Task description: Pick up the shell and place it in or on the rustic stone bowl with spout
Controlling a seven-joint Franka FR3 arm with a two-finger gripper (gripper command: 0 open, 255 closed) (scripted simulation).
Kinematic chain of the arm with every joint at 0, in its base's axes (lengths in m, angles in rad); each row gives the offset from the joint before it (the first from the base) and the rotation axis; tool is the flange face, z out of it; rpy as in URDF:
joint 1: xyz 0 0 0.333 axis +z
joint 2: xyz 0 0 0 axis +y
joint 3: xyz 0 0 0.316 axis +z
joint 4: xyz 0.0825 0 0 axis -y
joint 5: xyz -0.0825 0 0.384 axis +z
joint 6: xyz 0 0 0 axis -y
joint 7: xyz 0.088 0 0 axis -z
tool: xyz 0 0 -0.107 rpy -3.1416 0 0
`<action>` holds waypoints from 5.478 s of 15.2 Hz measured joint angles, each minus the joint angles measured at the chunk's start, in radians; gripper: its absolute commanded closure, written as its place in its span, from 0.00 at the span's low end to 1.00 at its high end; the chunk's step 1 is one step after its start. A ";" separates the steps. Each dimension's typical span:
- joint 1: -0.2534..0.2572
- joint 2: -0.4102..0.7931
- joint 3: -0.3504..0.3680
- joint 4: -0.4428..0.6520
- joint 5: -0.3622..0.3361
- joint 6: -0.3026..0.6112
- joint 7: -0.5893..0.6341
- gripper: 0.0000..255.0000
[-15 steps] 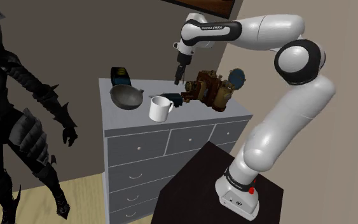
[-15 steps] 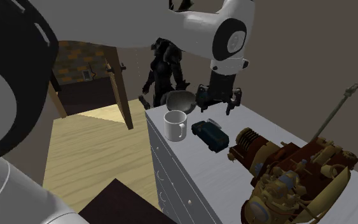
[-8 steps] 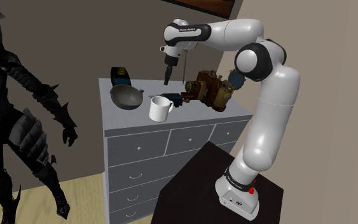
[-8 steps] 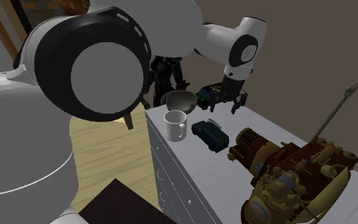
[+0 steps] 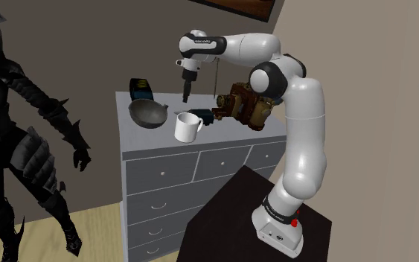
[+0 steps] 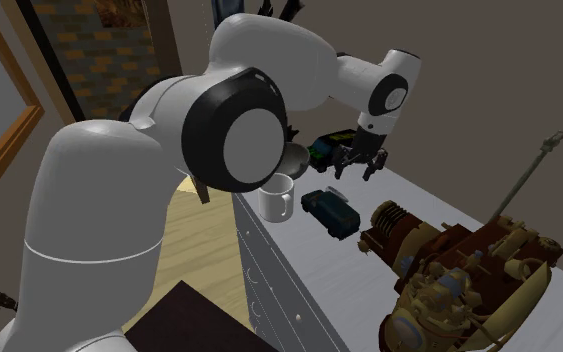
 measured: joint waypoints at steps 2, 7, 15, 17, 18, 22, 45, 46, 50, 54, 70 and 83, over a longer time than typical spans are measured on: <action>0.002 0.001 0.001 -0.024 0.001 0.023 -0.005 0.00; 0.009 0.002 0.004 -0.068 0.004 0.069 -0.008 0.00; 0.009 0.002 0.004 -0.070 0.004 0.071 -0.009 1.00; 0.009 0.002 0.004 -0.070 0.004 0.071 -0.009 1.00; 0.009 0.002 0.004 -0.070 0.004 0.071 -0.009 1.00; 0.009 0.002 0.004 -0.070 0.004 0.071 -0.009 0.00; 0.239 -0.354 -0.032 -0.743 -0.263 0.812 0.456 1.00; 0.239 -0.353 -0.032 -0.743 -0.263 0.812 0.456 1.00; 0.238 -0.353 -0.033 -0.743 -0.263 0.812 0.456 1.00; 0.238 -0.353 -0.033 -0.743 -0.263 0.812 0.456 1.00; 0.244 -0.447 -0.038 -0.646 -0.299 0.625 0.472 1.00; 0.248 -0.489 -0.035 -0.517 -0.311 0.456 0.478 1.00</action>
